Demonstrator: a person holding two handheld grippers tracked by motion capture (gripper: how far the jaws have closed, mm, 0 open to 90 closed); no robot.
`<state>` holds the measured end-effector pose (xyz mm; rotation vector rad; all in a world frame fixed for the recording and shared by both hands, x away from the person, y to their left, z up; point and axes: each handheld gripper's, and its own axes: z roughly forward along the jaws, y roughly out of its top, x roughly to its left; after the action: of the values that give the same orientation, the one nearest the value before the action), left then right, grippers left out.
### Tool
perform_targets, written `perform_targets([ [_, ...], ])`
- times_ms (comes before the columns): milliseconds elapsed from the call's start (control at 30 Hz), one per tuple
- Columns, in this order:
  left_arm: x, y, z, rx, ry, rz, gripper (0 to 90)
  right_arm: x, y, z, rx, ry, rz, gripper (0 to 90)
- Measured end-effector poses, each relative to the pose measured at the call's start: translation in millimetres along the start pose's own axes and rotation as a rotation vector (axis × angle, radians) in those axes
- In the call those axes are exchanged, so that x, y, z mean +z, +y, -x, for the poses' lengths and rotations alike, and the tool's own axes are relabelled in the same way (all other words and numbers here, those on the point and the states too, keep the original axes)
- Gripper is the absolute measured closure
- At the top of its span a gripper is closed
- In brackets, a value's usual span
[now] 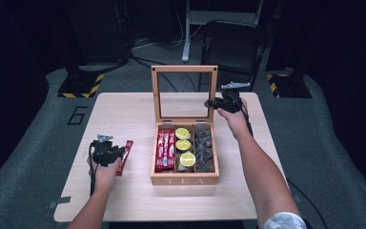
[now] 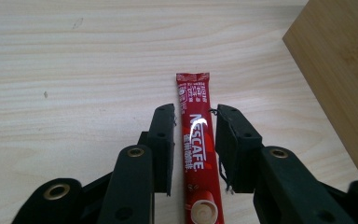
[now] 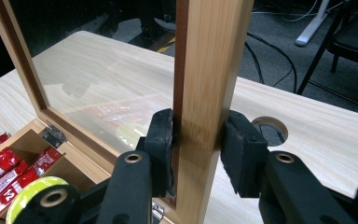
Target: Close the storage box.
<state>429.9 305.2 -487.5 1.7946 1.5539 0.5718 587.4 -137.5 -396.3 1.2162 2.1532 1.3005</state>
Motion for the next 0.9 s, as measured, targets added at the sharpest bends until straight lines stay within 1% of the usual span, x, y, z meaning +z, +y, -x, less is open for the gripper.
perform_targets([
  [100,-4.3,4.9,1.9,0.008,-0.005,0.016,65.1,-0.9,0.1,-1.0,-0.003,-0.004,-0.002,65.0],
  [133,-6.1,6.8,2.4,0.016,-0.007,0.025,64.4,-1.3,0.2,-1.4,-0.006,-0.007,-0.001,65.0],
  [167,-8.0,8.8,3.9,0.011,-0.011,0.028,63.9,-1.8,0.3,-2.2,-0.005,-0.007,-0.003,65.0],
  [200,-9.7,11.0,4.5,0.020,-0.011,0.040,63.5,-2.3,0.4,-2.8,-0.005,-0.009,-0.004,65.1],
  [233,-11.1,13.0,5.9,0.017,-0.011,0.047,63.0,-2.9,0.3,-2.9,-0.012,-0.010,-0.005,65.1],
  [300,-13.9,17.2,8.0,0.024,-0.020,0.055,62.8,-4.5,0.0,-4.2,-0.007,-0.010,-0.008,65.3],
  [367,-15.8,20.9,10.3,0.030,-0.026,0.054,62.8,-5.9,-0.4,-4.7,-0.019,-0.010,-0.007,65.5],
  [400,-16.2,22.3,11.9,0.026,-0.030,0.063,62.8,-6.7,-0.9,-5.1,-0.025,-0.009,-0.003,65.5],
  [433,-16.8,24.2,13.3,0.031,-0.034,0.065,62.8,-7.8,-1.6,-6.0,-0.023,-0.008,-0.002,65.6],
  [467,-17.6,26.4,16.0,0.038,-0.037,0.074,62.8,-8.5,-2.3,-6.2,-0.034,-0.009,0.004,65.6],
  [533,-20.4,30.7,20.6,0.051,-0.055,0.074,62.8,-10.7,-4.0,-7.9,-0.036,-0.008,0.012,65.7],
  [567,-21.2,32.6,22.2,0.063,-0.060,0.087,62.8,-11.8,-4.6,-8.2,-0.046,-0.009,0.014,65.7],
  [600,-23.4,35.9,25.2,0.076,-0.067,0.090,62.8,-12.7,-5.3,-9.1,-0.043,-0.008,0.014,65.7],
  [633,-24.5,38.4,27.8,0.071,-0.076,0.095,62.8,-13.9,-6.0,-9.6,-0.052,-0.007,0.018,65.7],
  [667,-27.2,42.7,31.2,0.082,-0.085,0.096,62.8,-14.7,-6.4,-10.1,-0.056,-0.008,0.021,65.7],
  [700,-27.7,44.2,33.0,0.080,-0.089,0.105,62.8,-16.1,-7.0,-11.2,-0.057,-0.008,0.019,65.6],
  [800,-33.5,56.4,41.2,0.098,-0.115,0.121,62.3,-18.5,-7.7,-13.6,-0.070,-0.012,0.019,65.5],
  [833,-35.3,60.6,43.8,0.108,-0.121,0.124,62.0,-19.5,-8.3,-13.9,-0.080,-0.010,0.019,65.4],
  [900,-38.5,68.4,49.6,0.116,-0.135,0.141,61.4,-20.9,-10.1,-15.8,-0.073,-0.008,0.027,65.2],
])
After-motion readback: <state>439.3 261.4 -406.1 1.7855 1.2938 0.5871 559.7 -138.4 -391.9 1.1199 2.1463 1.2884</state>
